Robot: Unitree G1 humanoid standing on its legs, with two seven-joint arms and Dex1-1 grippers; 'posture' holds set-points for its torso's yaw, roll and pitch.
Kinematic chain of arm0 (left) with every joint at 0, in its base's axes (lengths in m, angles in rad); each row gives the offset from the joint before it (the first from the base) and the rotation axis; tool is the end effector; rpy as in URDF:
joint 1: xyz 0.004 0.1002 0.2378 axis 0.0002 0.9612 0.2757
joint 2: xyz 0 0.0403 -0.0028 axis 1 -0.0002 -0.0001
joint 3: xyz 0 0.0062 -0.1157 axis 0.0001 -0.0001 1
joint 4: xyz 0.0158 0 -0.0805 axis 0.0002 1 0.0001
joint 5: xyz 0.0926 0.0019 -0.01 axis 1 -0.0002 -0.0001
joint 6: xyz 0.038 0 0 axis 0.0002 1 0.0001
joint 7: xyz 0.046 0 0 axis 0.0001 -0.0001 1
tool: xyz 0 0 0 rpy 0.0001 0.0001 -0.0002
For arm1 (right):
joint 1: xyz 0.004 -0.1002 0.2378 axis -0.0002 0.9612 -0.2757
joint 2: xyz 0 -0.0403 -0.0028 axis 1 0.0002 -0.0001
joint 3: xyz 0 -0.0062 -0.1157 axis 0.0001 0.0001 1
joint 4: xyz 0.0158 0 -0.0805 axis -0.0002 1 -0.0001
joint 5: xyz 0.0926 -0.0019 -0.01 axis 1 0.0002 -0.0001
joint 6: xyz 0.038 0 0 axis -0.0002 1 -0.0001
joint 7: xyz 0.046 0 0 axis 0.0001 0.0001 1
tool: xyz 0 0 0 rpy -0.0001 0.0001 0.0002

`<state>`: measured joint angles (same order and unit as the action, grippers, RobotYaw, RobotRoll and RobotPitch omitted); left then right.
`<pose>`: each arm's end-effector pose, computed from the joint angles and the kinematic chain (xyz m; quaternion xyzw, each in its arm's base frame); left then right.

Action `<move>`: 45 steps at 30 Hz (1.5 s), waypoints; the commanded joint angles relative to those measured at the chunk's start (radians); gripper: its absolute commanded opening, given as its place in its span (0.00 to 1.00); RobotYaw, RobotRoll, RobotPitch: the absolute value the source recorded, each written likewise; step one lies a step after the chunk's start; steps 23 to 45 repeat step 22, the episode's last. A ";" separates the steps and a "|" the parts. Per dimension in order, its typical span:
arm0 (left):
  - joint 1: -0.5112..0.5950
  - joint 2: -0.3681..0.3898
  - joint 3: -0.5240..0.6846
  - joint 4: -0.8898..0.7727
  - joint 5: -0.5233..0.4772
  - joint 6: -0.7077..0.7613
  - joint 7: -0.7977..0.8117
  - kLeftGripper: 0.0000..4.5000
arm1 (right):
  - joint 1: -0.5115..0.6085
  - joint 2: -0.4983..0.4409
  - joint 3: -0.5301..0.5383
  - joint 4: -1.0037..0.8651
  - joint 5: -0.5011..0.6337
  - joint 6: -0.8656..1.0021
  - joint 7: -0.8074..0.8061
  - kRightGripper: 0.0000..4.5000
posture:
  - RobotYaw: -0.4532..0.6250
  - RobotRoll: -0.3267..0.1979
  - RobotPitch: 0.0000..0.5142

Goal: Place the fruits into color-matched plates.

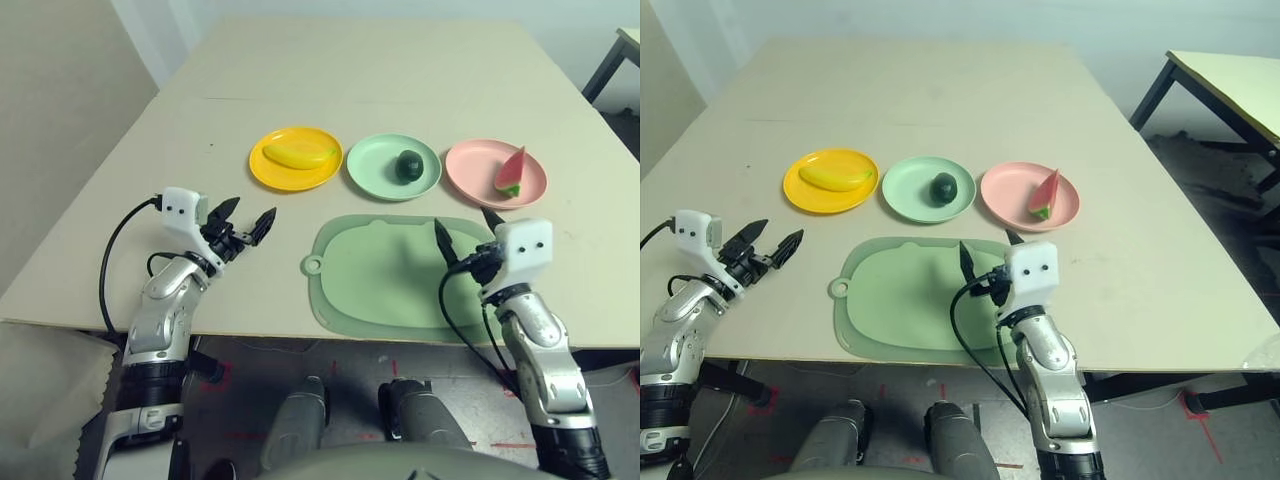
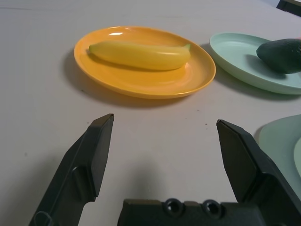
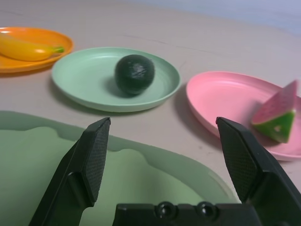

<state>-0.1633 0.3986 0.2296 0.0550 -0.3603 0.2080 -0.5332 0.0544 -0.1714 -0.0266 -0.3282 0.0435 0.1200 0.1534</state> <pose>0.2246 0.2628 0.0785 -0.0056 0.0070 -0.1706 0.9853 0.1821 -0.1822 0.0758 -0.0719 -0.0727 0.0712 0.9922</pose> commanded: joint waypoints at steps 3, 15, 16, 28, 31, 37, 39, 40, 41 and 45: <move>0.037 -0.004 0.010 -0.051 -0.013 0.035 0.024 0.99 | 0.038 0.000 -0.012 -0.059 -0.014 0.025 -0.021 1.00 | 0.43 0.62 0.30; 0.056 0.016 0.031 -0.108 -0.025 0.068 0.044 0.99 | 0.013 0.027 0.037 -0.094 -0.046 0.067 -0.036 1.00 | 0.49 0.62 0.33; 0.056 0.018 0.030 -0.111 -0.025 0.069 0.044 0.99 | 0.012 0.030 0.040 -0.093 -0.049 0.066 -0.037 1.00 | 0.49 0.62 0.33; 0.038 0.027 0.032 -0.102 -0.025 0.069 0.043 0.99 | 0.018 0.041 0.044 -0.089 -0.051 0.059 -0.040 1.00 | 0.47 0.62 0.33; 0.038 0.027 0.032 -0.102 -0.025 0.069 0.043 0.99 | 0.018 0.041 0.044 -0.089 -0.051 0.059 -0.040 1.00 | 0.47 0.62 0.33; 0.038 0.027 0.032 -0.102 -0.025 0.069 0.043 0.99 | 0.018 0.041 0.044 -0.089 -0.051 0.059 -0.040 1.00 | 0.47 0.62 0.33; 0.038 0.027 0.032 -0.102 -0.025 0.069 0.043 0.99 | 0.018 0.041 0.044 -0.089 -0.051 0.059 -0.040 1.00 | 0.47 0.62 0.33; 0.038 0.027 0.032 -0.102 -0.025 0.069 0.043 0.99 | 0.018 0.041 0.044 -0.089 -0.051 0.059 -0.040 1.00 | 0.47 0.62 0.33; 0.038 0.027 0.032 -0.102 -0.025 0.069 0.043 0.99 | 0.018 0.041 0.044 -0.089 -0.051 0.059 -0.040 1.00 | 0.47 0.62 0.33; 0.038 0.027 0.032 -0.102 -0.025 0.069 0.043 0.99 | 0.018 0.041 0.044 -0.089 -0.051 0.059 -0.040 1.00 | 0.47 0.62 0.33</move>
